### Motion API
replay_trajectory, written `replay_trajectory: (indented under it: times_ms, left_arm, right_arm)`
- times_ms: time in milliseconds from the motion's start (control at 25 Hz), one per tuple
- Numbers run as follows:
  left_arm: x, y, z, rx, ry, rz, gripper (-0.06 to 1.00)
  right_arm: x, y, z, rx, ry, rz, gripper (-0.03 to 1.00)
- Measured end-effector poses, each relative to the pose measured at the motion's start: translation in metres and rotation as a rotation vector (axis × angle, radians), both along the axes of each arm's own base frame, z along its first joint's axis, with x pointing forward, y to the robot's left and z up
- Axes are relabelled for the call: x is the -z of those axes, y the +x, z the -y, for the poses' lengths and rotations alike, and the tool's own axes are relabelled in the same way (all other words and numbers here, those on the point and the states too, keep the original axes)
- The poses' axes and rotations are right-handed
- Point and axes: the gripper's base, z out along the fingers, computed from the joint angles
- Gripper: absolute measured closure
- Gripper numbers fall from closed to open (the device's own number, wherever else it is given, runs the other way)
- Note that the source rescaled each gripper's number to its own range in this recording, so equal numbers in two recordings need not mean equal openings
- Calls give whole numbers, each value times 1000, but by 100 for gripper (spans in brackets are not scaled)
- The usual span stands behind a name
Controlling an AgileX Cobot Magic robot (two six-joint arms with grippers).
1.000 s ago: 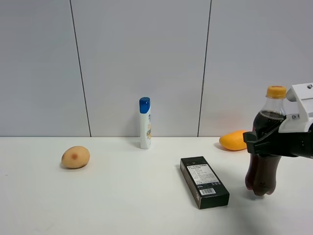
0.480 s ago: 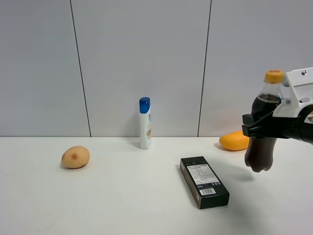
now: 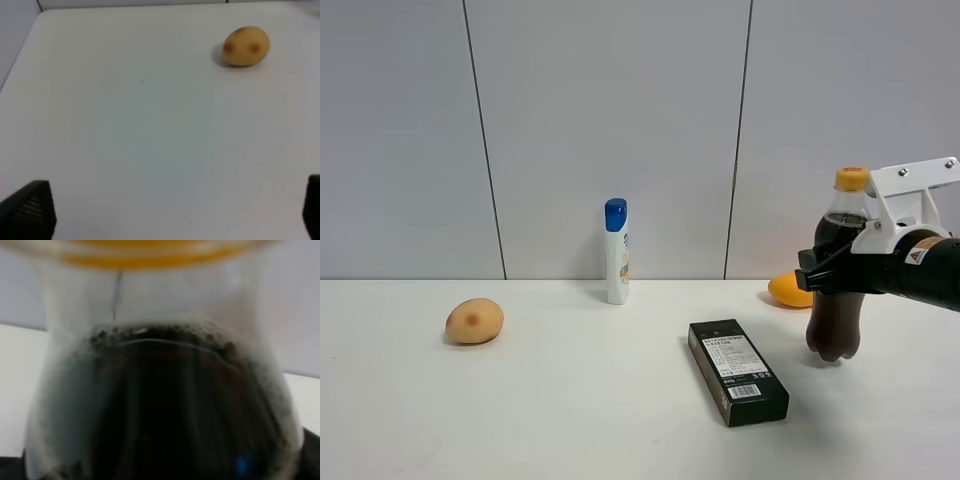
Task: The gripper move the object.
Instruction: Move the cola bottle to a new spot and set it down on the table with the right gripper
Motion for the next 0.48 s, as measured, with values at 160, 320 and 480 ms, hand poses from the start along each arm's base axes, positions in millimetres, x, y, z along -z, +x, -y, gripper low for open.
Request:
replay_trajectory:
  times_ms: [160,320,480]
  left_arm:
    - [0,0,0,0,0,0,-6]
    - [0,0,0,0,0,0,-6]
    - [0,0,0,0,0,0,-6]
  right_arm:
    - [4,0,0,-2,5,-15,97]
    - [4,0,0,0,12,-19,97]
    - [5,0,0,0,12,-27,97]
